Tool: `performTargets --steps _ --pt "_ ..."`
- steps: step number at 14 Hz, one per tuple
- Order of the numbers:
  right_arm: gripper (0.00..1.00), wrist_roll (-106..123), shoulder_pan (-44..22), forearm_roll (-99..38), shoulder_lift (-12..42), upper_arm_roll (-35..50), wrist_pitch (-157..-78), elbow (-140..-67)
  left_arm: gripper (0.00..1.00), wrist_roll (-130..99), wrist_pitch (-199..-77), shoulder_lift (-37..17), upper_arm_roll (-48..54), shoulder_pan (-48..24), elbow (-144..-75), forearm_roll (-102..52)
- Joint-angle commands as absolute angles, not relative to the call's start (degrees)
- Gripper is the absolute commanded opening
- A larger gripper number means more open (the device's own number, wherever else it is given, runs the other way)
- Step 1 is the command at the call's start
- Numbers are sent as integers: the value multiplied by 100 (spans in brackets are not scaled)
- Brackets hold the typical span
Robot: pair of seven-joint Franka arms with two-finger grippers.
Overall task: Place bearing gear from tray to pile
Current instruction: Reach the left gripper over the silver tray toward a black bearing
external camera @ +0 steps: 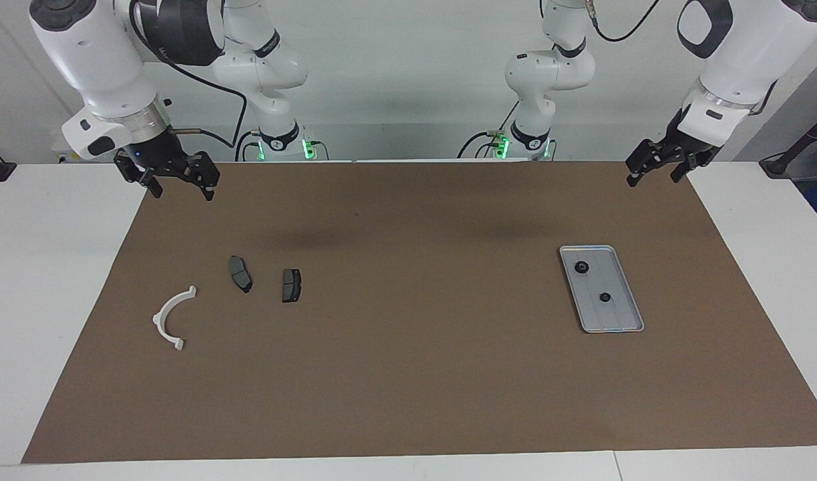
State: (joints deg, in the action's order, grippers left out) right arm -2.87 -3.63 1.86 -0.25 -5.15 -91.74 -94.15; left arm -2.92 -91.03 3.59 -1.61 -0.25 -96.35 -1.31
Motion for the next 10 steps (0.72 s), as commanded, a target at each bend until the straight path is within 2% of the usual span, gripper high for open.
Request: performTargets --steps 1,5,8,10 --pt "100 -316 -369 88 -211 -527 -9281 -9650 100 -649 -9271 431 -202 17 -9720 -149" --pt "100 -273 -325 88 -220 -527 -9281 -9677 100 -703 -9815 387 -193 -9 -10238 -149" --pt "100 -325 -360 88 -220 -527 -9281 -9668 100 -703 -10614 308 -193 -17 -10914 -149" --pt "100 -325 -395 88 -220 -519 -9273 -9633 100 -703 -11124 54 -176 -88 -11240 -141"
